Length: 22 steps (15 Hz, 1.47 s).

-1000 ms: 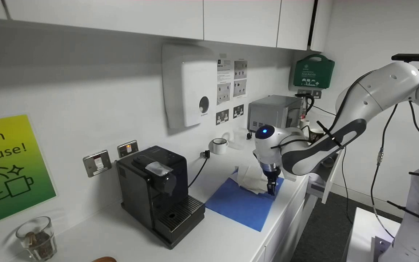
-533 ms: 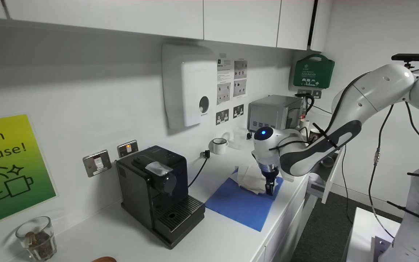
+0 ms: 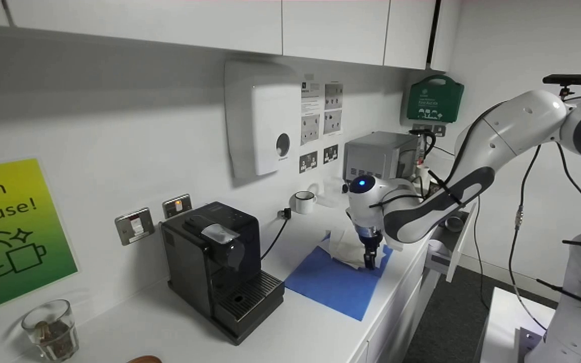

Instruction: Stack the paper towels to the left on the counter

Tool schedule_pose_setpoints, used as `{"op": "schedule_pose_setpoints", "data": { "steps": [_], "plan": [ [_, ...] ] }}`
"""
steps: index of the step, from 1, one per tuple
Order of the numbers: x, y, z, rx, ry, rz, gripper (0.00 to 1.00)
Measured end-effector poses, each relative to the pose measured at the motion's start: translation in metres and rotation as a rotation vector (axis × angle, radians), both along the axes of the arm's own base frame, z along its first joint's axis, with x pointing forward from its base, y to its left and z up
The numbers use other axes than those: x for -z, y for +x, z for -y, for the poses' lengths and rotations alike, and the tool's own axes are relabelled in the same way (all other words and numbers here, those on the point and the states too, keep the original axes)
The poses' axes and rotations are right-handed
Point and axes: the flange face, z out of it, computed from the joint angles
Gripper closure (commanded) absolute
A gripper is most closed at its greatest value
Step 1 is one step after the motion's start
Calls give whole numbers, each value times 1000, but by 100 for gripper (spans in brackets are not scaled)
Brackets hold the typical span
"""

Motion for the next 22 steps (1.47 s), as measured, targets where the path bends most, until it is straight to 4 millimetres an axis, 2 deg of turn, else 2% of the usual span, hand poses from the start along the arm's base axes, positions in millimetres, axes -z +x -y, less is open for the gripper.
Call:
{"op": "schedule_pose_setpoints", "data": {
  "steps": [3, 9, 19, 22],
  "plan": [
    [0, 3, 1, 3, 1, 1, 56],
    [1, 5, 3, 8, 1, 2, 100],
    [-1, 6, 4, 9, 1, 5, 100],
    [-10, 6, 1, 5, 3, 22, 100]
  ]
}}
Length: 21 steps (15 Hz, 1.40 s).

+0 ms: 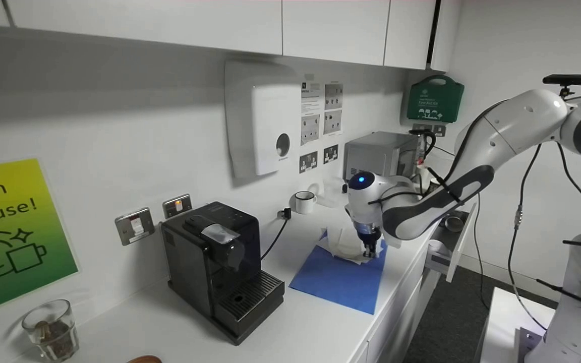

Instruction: Stack the paper towels to the left on the counter

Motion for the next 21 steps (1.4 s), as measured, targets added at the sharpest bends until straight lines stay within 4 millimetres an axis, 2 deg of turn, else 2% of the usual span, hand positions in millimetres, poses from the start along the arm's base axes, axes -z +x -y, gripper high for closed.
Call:
{"op": "schedule_pose_setpoints", "data": {
  "steps": [5, 9, 13, 21],
  "plan": [
    [-38, -8, -12, -15, -11, 42, 100],
    [-59, -24, -39, -45, -37, 48, 100],
    [-65, -40, -70, -72, -54, 53, 100],
    [-65, -69, -131, -89, -47, 92, 100]
  ]
}}
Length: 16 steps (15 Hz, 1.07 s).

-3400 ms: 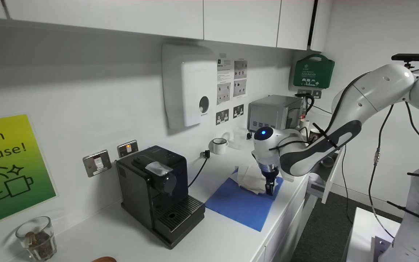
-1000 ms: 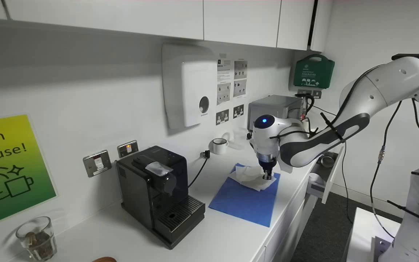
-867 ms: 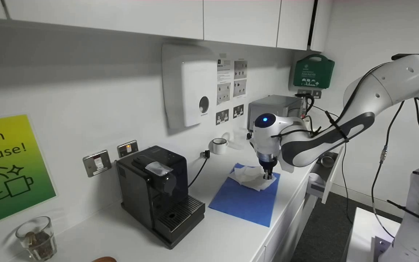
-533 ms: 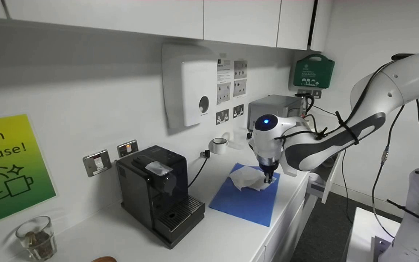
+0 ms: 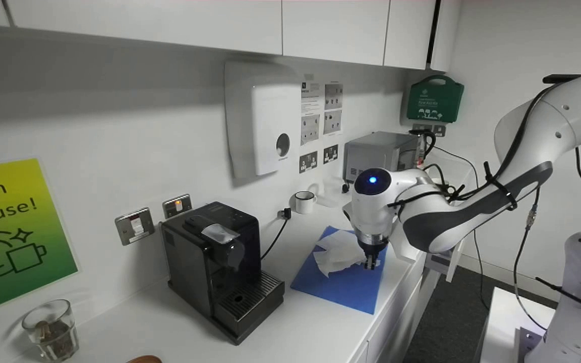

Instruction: Stack the paper towels to the left on the counter

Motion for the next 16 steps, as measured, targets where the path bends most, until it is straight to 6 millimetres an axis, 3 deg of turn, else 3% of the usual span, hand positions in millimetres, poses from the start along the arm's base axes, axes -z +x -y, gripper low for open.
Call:
{"op": "schedule_pose_setpoints", "data": {
  "steps": [5, 16],
  "plan": [
    [-2, -12, -31, 12, 26, 30, 100],
    [7, -9, -68, 11, 82, 0, 100]
  ]
}}
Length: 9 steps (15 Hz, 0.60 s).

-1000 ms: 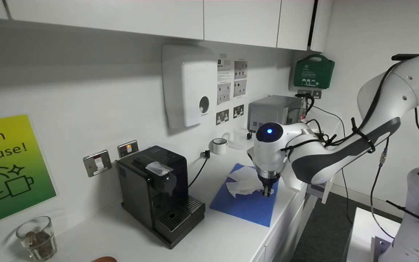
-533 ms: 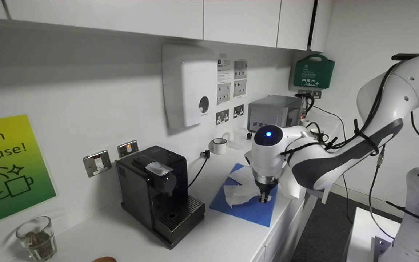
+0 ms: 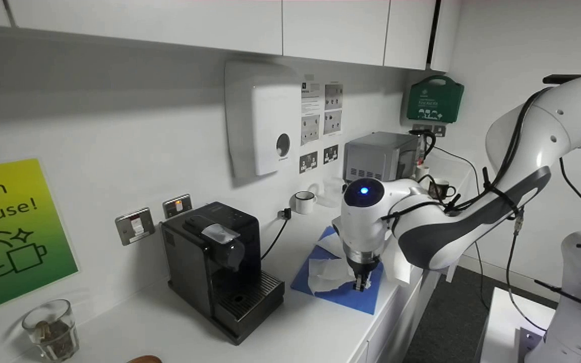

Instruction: Stack the paper towels to the left on the counter

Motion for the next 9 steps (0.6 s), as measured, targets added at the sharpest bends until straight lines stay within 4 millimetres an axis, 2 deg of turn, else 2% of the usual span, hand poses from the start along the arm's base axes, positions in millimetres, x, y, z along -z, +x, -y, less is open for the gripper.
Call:
{"op": "schedule_pose_setpoints", "data": {
  "steps": [1, 2, 3, 9],
  "plan": [
    [1, 0, -4, -6, 2, -2, 100],
    [3, 0, -8, -11, 3, -6, 74],
    [5, 0, -10, -15, 3, -10, 73],
    [8, 3, -16, -18, 2, -19, 27]
  ]
}}
